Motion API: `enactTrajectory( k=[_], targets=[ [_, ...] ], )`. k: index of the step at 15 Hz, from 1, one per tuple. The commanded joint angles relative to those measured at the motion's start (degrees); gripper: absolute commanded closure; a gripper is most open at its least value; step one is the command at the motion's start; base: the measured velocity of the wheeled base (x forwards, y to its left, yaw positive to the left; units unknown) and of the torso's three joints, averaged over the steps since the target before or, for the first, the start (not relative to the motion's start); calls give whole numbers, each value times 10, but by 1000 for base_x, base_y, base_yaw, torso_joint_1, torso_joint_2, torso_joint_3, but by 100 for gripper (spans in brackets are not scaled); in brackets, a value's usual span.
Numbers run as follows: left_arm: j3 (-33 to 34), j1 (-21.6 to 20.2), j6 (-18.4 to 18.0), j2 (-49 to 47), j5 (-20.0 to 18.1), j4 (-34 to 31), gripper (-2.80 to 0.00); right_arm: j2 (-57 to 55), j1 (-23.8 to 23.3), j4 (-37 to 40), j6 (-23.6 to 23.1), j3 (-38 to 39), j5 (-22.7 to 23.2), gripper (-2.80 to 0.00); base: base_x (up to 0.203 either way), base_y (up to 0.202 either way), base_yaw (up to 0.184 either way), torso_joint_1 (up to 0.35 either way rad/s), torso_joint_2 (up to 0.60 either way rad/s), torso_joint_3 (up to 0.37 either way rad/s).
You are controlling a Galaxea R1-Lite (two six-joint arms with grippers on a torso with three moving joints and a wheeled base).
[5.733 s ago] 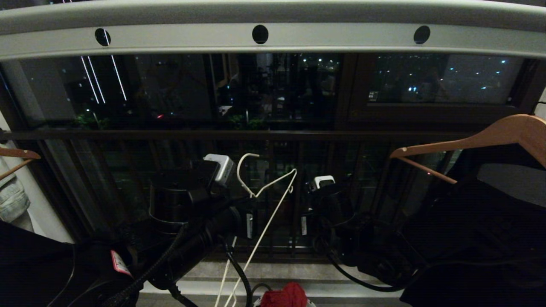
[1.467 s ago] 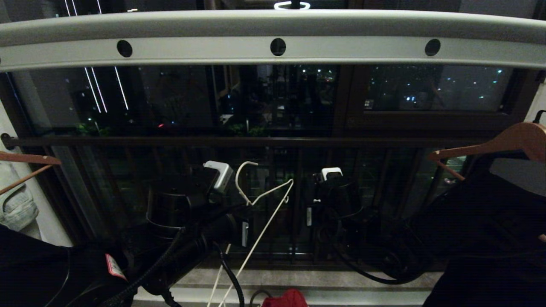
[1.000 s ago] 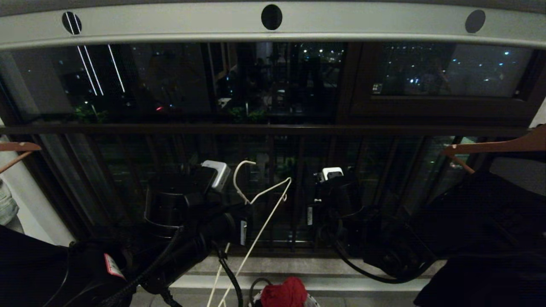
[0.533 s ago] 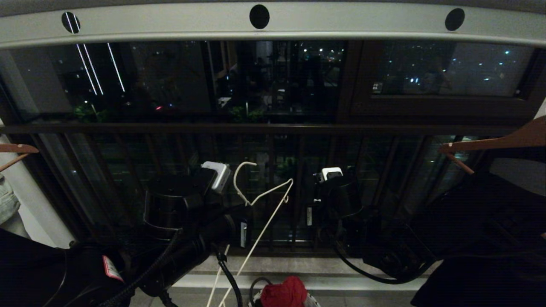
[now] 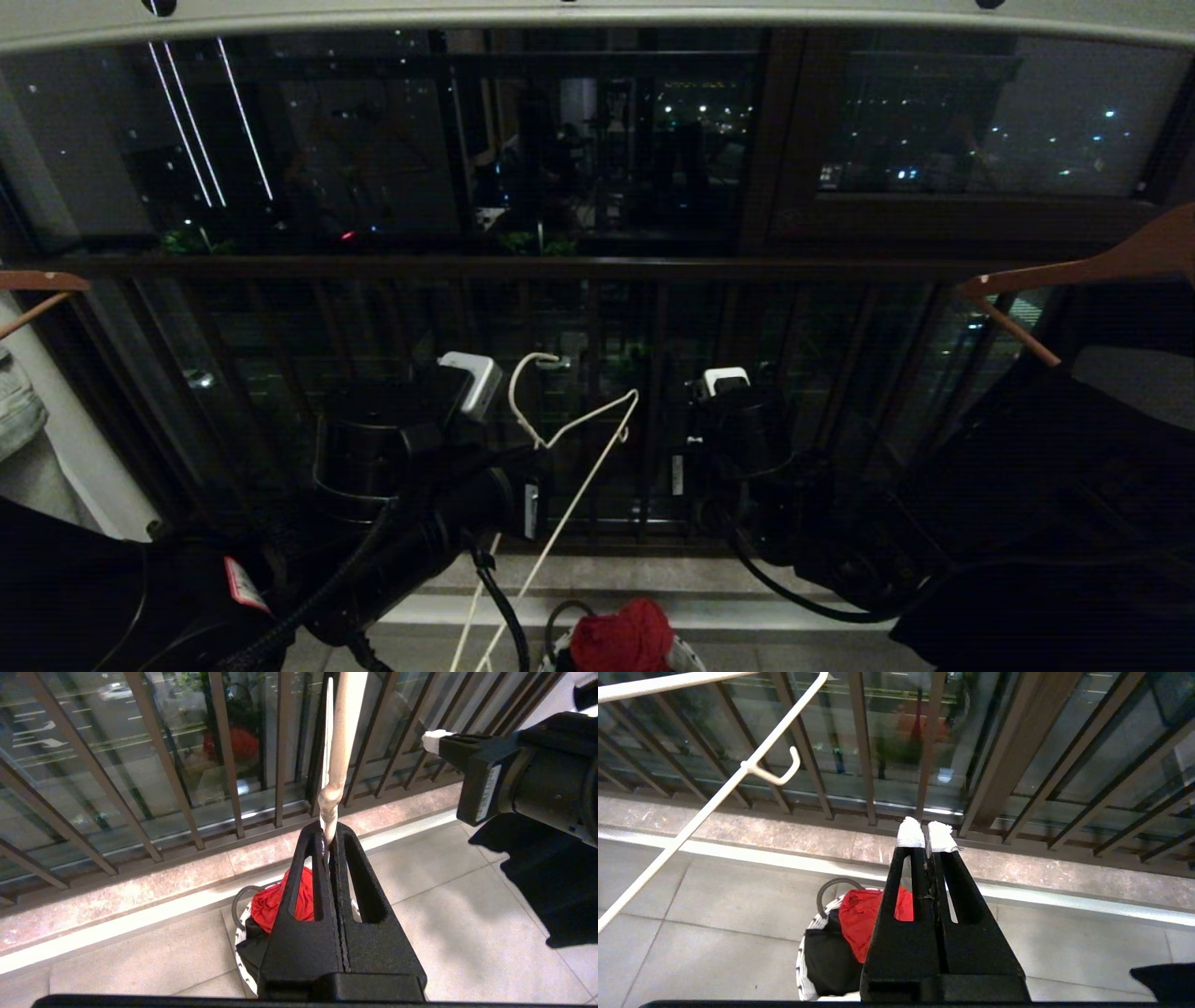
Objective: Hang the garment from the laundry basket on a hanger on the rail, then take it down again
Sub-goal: Put clothes in the basket
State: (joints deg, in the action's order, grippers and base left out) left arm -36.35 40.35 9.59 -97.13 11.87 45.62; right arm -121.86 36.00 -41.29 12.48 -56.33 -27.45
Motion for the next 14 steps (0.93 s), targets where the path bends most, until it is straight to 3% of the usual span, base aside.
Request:
enactTrajectory(
  k=[1, 14],
  targets=[
    [-1, 0, 1, -4, 1, 3, 0, 0, 1, -2, 1, 0, -1, 0, 0, 0, 0, -128, 289, 152],
    [-1, -3, -2, 0, 4, 2, 0, 1, 1, -3, -5, 4, -1, 0, 0, 0, 0, -143, 317, 170]
  ],
)
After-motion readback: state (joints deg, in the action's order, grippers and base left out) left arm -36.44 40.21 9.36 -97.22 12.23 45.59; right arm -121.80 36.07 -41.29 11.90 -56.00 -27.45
